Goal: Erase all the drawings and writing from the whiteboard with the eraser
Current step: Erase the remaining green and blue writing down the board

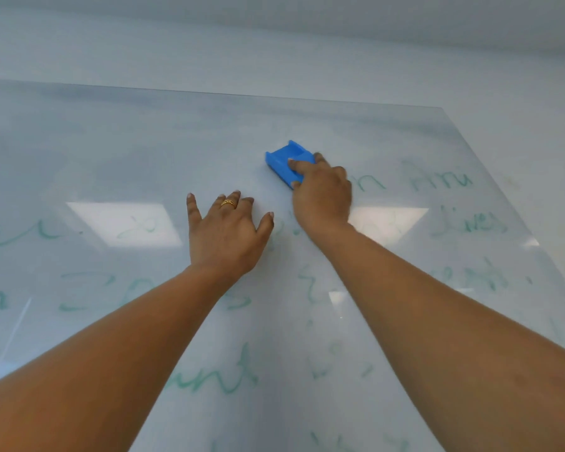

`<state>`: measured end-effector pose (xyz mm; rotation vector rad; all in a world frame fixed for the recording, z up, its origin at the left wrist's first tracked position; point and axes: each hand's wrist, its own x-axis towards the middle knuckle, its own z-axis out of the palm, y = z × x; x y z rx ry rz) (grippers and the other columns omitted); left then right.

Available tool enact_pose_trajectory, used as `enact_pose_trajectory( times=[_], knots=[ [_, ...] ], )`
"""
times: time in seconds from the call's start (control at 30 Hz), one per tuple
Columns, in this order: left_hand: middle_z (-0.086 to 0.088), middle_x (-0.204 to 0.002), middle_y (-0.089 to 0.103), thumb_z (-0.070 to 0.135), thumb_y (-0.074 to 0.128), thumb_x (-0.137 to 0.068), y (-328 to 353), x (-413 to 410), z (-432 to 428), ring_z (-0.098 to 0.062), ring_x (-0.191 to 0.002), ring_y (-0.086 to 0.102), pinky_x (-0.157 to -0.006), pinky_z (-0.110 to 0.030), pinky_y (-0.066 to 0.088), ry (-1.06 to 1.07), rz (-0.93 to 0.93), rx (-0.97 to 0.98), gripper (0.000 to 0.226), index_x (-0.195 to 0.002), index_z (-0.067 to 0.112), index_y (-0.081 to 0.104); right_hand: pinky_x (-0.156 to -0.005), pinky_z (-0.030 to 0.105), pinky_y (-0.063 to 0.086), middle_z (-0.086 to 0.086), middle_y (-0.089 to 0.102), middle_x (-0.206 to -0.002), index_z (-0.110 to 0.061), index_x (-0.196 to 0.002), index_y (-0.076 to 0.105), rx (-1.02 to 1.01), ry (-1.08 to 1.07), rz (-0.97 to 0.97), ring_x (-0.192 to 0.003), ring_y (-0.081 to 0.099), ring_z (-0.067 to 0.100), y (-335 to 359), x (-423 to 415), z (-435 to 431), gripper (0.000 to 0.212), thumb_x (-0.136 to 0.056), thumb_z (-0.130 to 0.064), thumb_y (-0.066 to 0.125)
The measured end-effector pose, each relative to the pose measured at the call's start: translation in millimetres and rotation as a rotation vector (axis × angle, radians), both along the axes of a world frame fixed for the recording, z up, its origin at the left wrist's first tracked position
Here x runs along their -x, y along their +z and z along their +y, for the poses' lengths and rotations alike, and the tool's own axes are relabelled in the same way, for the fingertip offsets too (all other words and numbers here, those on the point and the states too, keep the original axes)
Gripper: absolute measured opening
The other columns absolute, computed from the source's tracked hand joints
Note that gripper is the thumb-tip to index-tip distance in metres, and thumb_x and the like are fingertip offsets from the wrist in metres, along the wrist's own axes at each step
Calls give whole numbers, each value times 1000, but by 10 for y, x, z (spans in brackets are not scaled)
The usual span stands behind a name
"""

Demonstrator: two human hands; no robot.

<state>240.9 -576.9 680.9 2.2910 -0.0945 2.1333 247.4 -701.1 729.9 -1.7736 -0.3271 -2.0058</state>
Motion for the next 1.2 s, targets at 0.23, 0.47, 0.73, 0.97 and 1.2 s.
enact_pose_trajectory(
  times=[0.23, 0.47, 0.73, 0.97, 1.2],
  knots=[
    [-4, -151, 30, 51, 21, -95, 6, -67, -98, -15, -141, 19, -113, -50, -5, -11, -51, 73, 59, -139, 17, 39, -107, 35, 27, 1, 26, -152, -38, -135, 42, 262, 23, -35, -127, 35, 25, -120, 0, 89, 43, -96, -18, 42],
    [-5, -155, 21, 50, 24, -96, 38, -107, -478, -16, -144, 11, -112, -51, -7, -5, -19, 123, 60, -143, 13, 32, -111, 43, 23, -6, 29, -151, -41, -130, 46, 238, 68, 20, -130, 35, 22, -58, 18, -325, 40, -95, -20, 48],
    [-2, -156, 17, 51, 20, -96, 113, -121, -1098, -15, -144, 10, -111, -53, -9, 6, 33, 8, 57, -144, 23, 31, -108, 49, 25, -8, 26, -152, -44, -132, 44, 120, 88, 98, -133, 31, 21, 24, -35, -1075, 40, -97, -24, 47],
    [-1, -156, 20, 53, 17, -97, 213, -104, -1653, -15, -144, 13, -111, -54, -9, 16, 89, -74, 58, -145, 24, 31, -106, 45, 29, -8, 26, -152, -43, -134, 42, 30, 61, 110, -133, 32, 22, 148, -101, -1707, 42, -97, -24, 47],
    [-6, -153, 27, 51, 18, -97, 193, -132, -1791, -19, -141, 22, -112, -53, -7, 54, 89, -43, 58, -139, 19, 41, -102, 45, 32, -6, 22, -153, -43, -139, 33, 2, -53, 128, -129, 33, 26, 192, -193, -2236, 44, -99, -25, 40]
  ],
)
